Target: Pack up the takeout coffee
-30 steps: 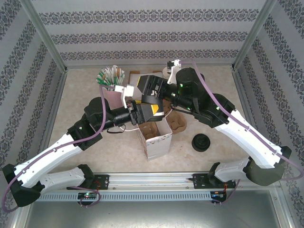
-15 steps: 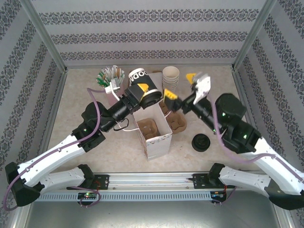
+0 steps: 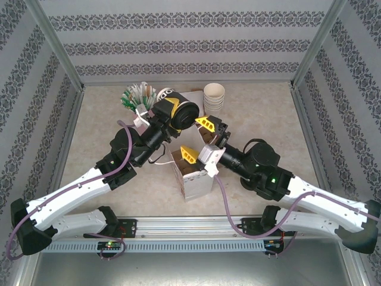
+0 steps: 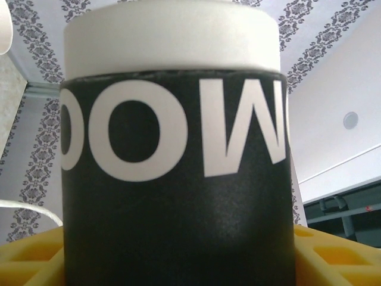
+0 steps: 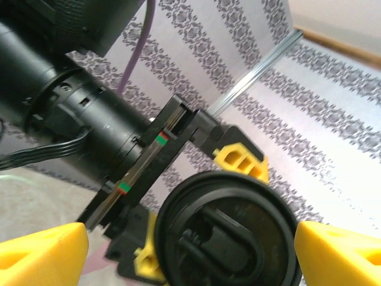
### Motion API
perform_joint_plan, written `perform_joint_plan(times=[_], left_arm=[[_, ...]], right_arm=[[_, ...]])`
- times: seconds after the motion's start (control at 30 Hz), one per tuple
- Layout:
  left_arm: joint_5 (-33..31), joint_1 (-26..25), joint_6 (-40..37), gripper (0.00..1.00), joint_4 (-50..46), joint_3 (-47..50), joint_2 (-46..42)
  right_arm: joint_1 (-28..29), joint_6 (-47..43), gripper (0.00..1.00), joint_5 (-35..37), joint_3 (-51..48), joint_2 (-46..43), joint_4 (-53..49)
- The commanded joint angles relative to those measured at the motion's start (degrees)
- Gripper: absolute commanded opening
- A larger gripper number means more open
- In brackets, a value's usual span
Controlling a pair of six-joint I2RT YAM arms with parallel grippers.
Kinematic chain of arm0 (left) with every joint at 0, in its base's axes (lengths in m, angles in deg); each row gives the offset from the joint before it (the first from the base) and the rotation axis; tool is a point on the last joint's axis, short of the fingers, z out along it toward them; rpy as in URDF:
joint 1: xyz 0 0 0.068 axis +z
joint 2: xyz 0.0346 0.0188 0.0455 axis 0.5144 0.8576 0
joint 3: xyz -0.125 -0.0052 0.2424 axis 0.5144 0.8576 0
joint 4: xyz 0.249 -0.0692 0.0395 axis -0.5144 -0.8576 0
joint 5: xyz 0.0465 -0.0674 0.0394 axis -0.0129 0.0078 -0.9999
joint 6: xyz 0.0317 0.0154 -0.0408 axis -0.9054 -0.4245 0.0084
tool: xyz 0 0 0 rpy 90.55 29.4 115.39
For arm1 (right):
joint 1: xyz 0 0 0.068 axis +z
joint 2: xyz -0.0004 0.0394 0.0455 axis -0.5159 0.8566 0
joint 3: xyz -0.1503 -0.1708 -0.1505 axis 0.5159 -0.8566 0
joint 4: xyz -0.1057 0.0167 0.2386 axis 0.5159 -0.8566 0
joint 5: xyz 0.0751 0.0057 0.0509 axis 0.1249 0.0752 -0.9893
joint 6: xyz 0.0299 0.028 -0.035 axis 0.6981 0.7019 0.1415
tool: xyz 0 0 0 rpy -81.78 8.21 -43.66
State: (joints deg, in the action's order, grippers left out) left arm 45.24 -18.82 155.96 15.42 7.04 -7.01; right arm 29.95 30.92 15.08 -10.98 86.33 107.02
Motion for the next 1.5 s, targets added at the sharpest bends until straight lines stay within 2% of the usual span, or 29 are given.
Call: perform_joint_plan(times=[0.0, 0.2, 0.37, 0.97, 1.47], left_arm=[[-1.2, -0.9, 3.9, 0.34, -0.5, -0.7, -0.2], [-0.3, -1.3, 4.0, 0.34, -0.1, -1.2, 0.4], [-0.3, -2.0, 3.8, 0.34, -0.1, -1.3, 0.5], [0.7, -3.7, 3.3, 0.34, 1.3, -2.1, 2.4], [1.4, -4.8, 2.8, 0.34, 1.8, -2.5, 2.5]], right_arm=[[0.2, -3.7, 0.87, 1.9, 1.5, 1.0, 6.9], [-0.5, -3.5, 0.85, 5.6, 2.1, 2.2, 6.5], [-3.3, 0.4, 0.84, 4.6, 3.2, 2.1, 2.7], [-7.6, 7.9, 0.86, 2.1, 4.9, 4.1, -3.3], [-8.3, 9.7, 0.70, 2.8, 7.0, 6.4, -5.6]])
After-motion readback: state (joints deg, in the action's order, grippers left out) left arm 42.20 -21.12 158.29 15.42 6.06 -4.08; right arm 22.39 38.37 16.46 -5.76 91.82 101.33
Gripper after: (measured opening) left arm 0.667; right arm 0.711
